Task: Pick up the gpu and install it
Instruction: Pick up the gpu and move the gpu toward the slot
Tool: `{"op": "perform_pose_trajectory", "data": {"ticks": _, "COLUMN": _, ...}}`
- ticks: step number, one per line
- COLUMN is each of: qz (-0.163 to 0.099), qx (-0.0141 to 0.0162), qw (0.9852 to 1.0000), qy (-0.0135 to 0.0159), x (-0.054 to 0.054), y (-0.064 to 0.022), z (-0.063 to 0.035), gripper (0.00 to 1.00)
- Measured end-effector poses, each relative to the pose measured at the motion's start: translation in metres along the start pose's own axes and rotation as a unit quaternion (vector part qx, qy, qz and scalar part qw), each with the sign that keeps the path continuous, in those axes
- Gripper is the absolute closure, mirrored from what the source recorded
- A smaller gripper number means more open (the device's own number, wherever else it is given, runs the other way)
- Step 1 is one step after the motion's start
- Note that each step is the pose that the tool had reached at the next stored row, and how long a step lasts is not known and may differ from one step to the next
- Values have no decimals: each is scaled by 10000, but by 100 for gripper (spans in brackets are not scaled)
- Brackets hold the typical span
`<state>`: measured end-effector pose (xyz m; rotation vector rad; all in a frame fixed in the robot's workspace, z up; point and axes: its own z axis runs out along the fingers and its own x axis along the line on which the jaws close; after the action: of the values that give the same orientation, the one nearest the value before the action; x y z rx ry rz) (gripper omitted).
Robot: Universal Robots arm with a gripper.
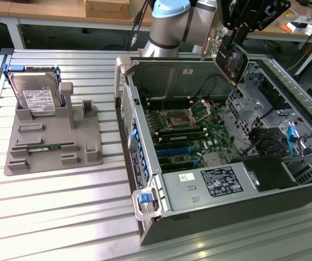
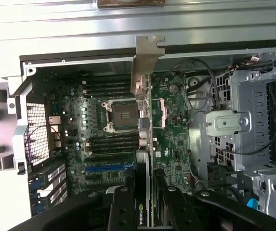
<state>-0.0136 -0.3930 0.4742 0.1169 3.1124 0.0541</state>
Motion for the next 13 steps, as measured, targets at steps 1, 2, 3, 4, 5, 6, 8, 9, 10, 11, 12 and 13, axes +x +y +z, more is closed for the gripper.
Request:
{"op": "perform_pose_trajectory", "data": {"ticks": 1, "qz": 0, "qx": 0, "qw": 10000, "qy": 0, "x": -1, "y": -10, "z": 0, "gripper": 73}}
{"op": "perform_pose_trajectory", "data": {"ticks": 2, "qz": 0, "qx": 0, "qw": 10000, "qy": 0, "x": -2, "y": -27, "z": -1, "gripper": 73}}
{"op": "perform_pose_trajectory", "data": {"ticks": 3, "qz": 0, "qx": 0, "qw": 10000, "qy": 0, "x": -4, "y": -45, "z": -2, "gripper": 73}}
{"op": "perform_pose_trajectory", "data": {"ticks": 4, "qz": 0, "qx": 0, "qw": 10000, "qy": 0, "x": -6, "y": -79, "z": -3, "gripper": 73}}
{"op": "perform_pose_trajectory", "data": {"ticks": 5, "qz": 0, "qx": 0, "qw": 10000, "qy": 0, "x": -9, "y": -117, "z": -4, "gripper": 73}}
{"op": "perform_pose_trajectory", "data": {"ticks": 6, "qz": 0, "qx": 0, "qw": 10000, "qy": 0, "x": -11, "y": -144, "z": -5, "gripper": 73}}
{"op": "perform_pose_trajectory", "data": {"ticks": 8, "qz": 0, "qx": 0, "qw": 10000, "qy": 0, "x": -16, "y": -209, "z": -7, "gripper": 73}}
{"op": "perform_pose_trajectory", "data": {"ticks": 9, "qz": 0, "qx": 0, "qw": 10000, "qy": 0, "x": -19, "y": -249, "z": -8, "gripper": 73}}
{"op": "perform_pose_trajectory", "data": {"ticks": 10, "qz": 0, "qx": 2, "qw": 10000, "qy": 0, "x": -23, "y": -304, "z": -11, "gripper": 73}}
{"op": "perform_pose_trajectory", "data": {"ticks": 11, "qz": 0, "qx": 2, "qw": 10000, "qy": 0, "x": -25, "y": -332, "z": -11, "gripper": 73}}
{"op": "perform_pose_trajectory", "data": {"ticks": 12, "qz": 0, "qx": 2, "qw": 10000, "qy": 0, "x": -27, "y": -360, "z": -12, "gripper": 73}}
{"op": "perform_pose_trajectory", "data": {"ticks": 13, "qz": 0, "qx": 2, "qw": 10000, "qy": 0, "x": -29, "y": -377, "z": -13, "gripper": 73}}
